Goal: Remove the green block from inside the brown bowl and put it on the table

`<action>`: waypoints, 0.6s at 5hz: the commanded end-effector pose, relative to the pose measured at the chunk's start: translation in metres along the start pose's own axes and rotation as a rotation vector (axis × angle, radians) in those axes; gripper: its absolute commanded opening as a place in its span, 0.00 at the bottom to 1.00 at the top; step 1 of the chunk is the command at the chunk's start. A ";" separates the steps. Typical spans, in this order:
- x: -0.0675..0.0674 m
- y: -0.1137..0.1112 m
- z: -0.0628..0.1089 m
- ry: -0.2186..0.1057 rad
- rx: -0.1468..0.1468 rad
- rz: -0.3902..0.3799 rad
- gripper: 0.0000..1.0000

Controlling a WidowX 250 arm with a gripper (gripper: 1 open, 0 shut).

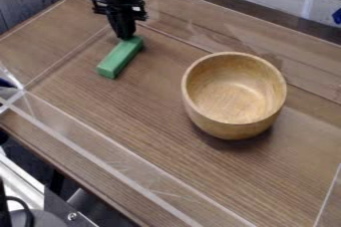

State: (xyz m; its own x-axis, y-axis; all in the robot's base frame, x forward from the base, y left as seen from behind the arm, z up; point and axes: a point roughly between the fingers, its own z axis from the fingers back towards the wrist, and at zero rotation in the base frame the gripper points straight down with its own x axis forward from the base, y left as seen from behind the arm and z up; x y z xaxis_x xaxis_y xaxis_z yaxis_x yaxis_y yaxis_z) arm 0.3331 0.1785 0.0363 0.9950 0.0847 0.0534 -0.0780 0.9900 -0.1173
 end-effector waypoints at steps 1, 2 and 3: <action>0.001 -0.001 0.011 -0.023 0.025 -0.014 0.00; -0.001 -0.002 0.006 -0.010 0.026 -0.017 0.00; -0.004 -0.002 0.000 0.003 0.026 -0.020 0.00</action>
State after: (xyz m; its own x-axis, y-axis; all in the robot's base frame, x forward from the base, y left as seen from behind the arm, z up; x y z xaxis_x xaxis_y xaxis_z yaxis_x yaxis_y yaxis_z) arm 0.3300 0.1761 0.0315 0.9963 0.0733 0.0450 -0.0682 0.9921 -0.1050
